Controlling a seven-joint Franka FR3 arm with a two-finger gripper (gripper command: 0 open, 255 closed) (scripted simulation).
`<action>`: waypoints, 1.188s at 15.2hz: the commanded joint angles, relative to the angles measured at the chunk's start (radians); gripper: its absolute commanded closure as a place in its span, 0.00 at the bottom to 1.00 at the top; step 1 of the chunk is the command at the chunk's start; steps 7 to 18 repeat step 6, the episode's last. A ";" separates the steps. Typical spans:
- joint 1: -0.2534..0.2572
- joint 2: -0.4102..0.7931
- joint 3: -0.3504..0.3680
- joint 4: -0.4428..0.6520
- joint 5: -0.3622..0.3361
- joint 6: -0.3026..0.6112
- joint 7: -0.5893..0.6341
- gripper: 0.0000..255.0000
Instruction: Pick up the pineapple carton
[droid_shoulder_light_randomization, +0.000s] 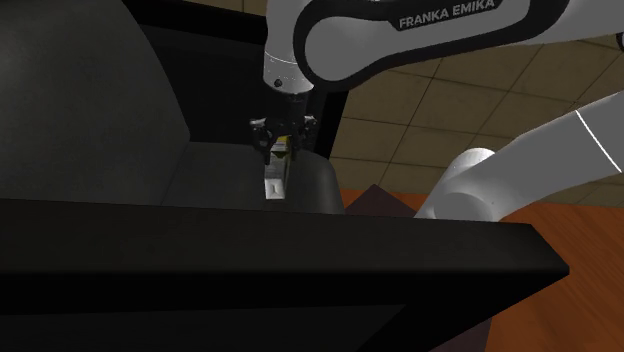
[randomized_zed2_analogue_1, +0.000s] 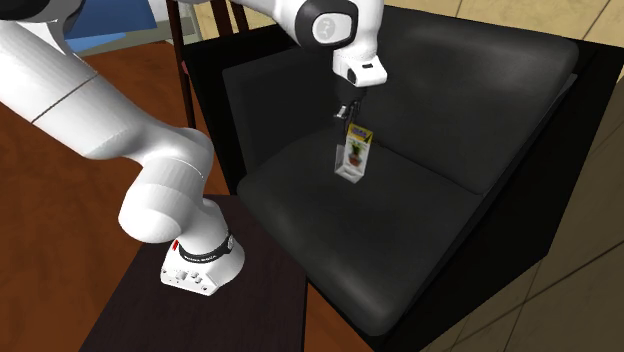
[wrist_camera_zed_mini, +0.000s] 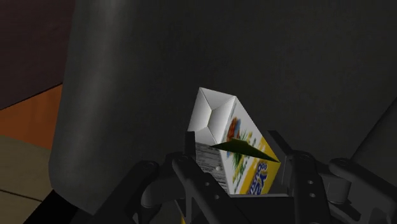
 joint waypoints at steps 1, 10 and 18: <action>-0.001 -0.004 -0.004 0.024 -0.003 -0.028 0.002 1.00; -0.002 -0.015 -0.012 0.058 -0.006 -0.073 0.001 1.00; -0.002 -0.015 -0.012 0.058 -0.006 -0.073 0.001 1.00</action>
